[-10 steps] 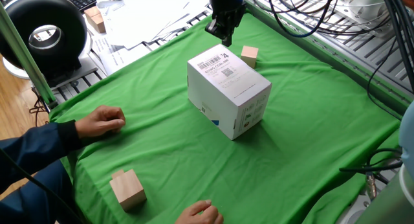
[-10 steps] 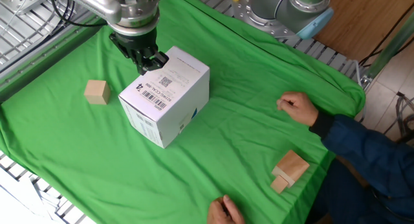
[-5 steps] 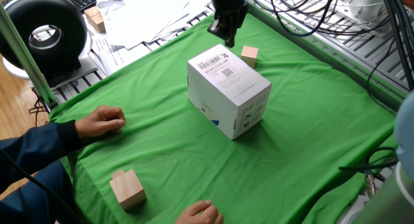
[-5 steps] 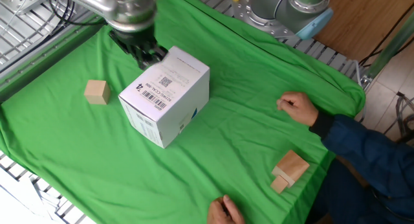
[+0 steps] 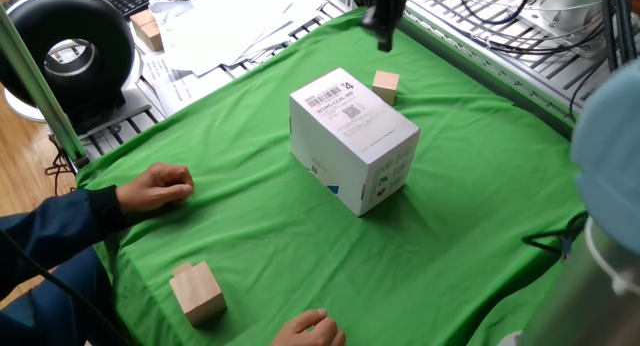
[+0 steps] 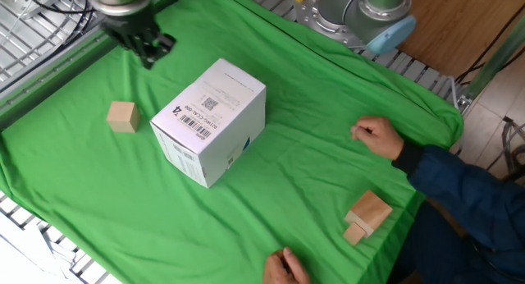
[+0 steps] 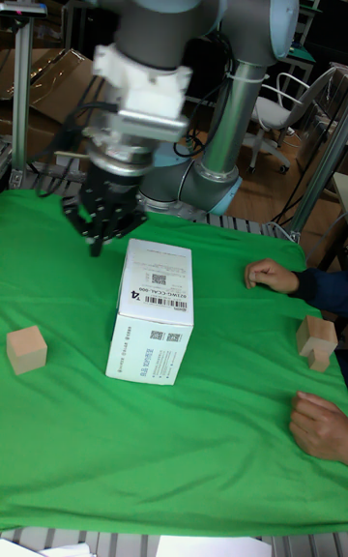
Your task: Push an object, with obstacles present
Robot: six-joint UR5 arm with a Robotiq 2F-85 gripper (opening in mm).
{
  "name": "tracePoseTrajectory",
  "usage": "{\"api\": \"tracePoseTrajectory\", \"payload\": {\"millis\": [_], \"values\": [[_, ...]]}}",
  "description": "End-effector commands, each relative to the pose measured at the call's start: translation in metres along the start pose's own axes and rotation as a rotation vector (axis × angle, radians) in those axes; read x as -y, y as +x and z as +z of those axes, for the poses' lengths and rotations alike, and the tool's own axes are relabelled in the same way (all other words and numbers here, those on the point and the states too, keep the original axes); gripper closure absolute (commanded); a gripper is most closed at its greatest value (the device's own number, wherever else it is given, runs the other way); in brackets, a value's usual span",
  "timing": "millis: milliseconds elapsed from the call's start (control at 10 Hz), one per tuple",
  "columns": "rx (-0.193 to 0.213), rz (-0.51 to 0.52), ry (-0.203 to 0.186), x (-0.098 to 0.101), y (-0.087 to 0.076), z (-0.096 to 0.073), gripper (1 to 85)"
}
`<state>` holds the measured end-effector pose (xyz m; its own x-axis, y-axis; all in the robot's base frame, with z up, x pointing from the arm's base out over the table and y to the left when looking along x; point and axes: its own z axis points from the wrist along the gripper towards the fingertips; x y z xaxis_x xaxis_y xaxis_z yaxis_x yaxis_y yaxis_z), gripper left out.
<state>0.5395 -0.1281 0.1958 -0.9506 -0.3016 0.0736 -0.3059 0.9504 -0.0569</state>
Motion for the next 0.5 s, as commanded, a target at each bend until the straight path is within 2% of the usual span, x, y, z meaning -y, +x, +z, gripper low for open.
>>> {"api": "tracePoseTrajectory", "payload": {"millis": [0,200,400], "values": [[0.036,-0.085,0.026,0.046,0.0,0.037,84.7],[0.038,-0.114,0.024,0.049,-0.003,0.05,84.7],[0.006,-0.06,0.002,0.039,0.001,0.044,84.7]]}}
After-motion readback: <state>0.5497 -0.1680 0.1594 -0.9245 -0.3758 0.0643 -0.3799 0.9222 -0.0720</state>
